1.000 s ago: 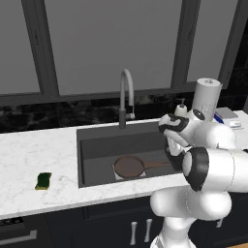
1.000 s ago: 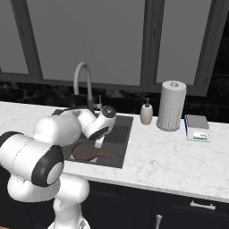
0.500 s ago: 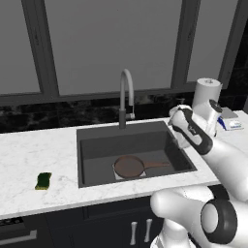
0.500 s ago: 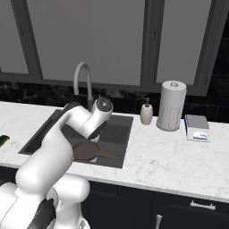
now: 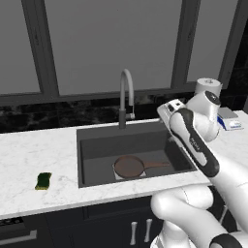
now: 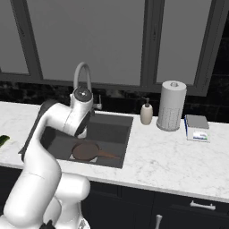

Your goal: Pick the pan and sponge and place them into the sink. Then turn on the water.

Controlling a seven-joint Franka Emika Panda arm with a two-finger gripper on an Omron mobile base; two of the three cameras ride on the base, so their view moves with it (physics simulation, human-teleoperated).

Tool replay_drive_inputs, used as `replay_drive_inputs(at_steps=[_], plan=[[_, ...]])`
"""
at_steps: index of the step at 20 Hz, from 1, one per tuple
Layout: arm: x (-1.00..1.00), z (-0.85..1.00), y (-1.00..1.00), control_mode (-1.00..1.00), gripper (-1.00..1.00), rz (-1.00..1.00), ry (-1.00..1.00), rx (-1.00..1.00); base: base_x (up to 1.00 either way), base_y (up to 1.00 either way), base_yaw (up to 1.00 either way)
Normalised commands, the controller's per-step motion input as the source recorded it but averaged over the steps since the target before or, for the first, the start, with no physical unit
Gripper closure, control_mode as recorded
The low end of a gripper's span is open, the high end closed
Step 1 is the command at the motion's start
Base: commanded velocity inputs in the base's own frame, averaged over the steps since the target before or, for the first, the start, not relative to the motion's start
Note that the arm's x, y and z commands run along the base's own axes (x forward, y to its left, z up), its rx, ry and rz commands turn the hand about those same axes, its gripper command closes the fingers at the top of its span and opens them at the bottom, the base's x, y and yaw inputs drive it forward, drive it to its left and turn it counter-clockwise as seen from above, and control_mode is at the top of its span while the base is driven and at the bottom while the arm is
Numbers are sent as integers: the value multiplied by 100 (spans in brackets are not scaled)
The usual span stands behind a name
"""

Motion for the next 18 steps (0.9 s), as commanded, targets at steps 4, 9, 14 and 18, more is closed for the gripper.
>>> replay_drive_inputs(at_steps=[4, 9, 14, 18], plan=[[-44, 14, 98, -100, -100, 26, 0, -16, 0, 0, 0], [-23, 4, 98, -100, -100, 28, 0, -9, 0, 0, 0], [-3, 0, 86, -100, -100, 39, 1, -6, 0, 0, 0], [0, 0, 90, -100, -100, 27, 0, -9, 0, 0, 0]])
